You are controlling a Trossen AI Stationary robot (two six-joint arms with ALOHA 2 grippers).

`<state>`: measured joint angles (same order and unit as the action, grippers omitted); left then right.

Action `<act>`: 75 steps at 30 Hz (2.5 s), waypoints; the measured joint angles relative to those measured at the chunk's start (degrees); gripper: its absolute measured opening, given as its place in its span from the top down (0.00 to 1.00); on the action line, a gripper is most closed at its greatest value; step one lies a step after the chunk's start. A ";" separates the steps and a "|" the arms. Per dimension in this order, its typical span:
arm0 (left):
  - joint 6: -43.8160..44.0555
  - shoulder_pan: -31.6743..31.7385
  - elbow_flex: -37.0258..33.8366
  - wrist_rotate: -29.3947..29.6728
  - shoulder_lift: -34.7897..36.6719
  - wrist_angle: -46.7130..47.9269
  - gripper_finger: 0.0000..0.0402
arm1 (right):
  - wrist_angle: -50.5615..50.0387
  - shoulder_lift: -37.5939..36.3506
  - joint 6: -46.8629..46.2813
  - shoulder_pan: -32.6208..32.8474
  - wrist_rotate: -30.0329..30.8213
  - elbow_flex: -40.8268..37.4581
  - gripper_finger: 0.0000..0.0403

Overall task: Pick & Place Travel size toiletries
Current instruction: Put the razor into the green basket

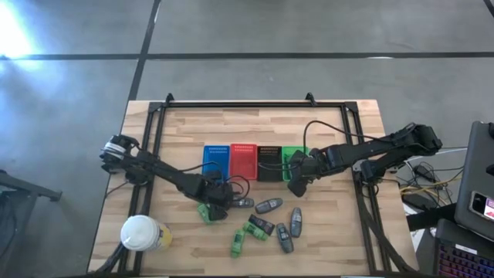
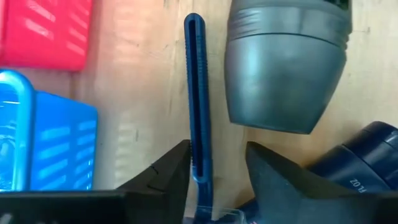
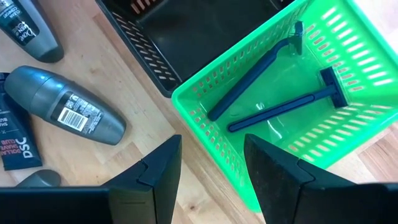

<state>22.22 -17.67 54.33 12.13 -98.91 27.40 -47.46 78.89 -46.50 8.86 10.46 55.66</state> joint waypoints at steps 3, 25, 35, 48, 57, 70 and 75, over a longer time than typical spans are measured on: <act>-0.13 -0.02 -0.02 -0.26 0.00 -0.24 0.69 | 0.00 0.00 0.00 0.00 0.03 0.00 0.58; 5.72 -0.70 3.98 5.65 4.39 6.61 0.93 | 3.86 -0.91 0.86 0.02 -0.05 1.33 0.63; 10.04 -0.75 7.85 7.30 11.91 7.12 0.93 | 14.56 -2.06 -0.86 0.02 -3.79 2.10 0.61; 11.07 0.96 6.93 23.19 26.88 -18.13 0.93 | 44.50 -5.09 -4.22 0.39 6.67 2.10 0.37; 7.36 1.11 6.27 22.42 26.22 -29.12 0.93 | 61.14 -2.01 1.58 0.65 7.65 2.10 0.31; 5.24 1.88 6.27 19.05 25.73 -34.51 0.93 | 62.70 -1.29 3.26 0.66 7.63 2.08 0.40; 5.43 2.00 6.27 17.96 23.87 -35.37 0.93 | 63.28 -1.42 3.61 0.66 7.64 2.08 0.41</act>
<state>27.65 -15.68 60.60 30.08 -75.05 -7.97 15.81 77.47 -42.89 9.52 18.10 57.74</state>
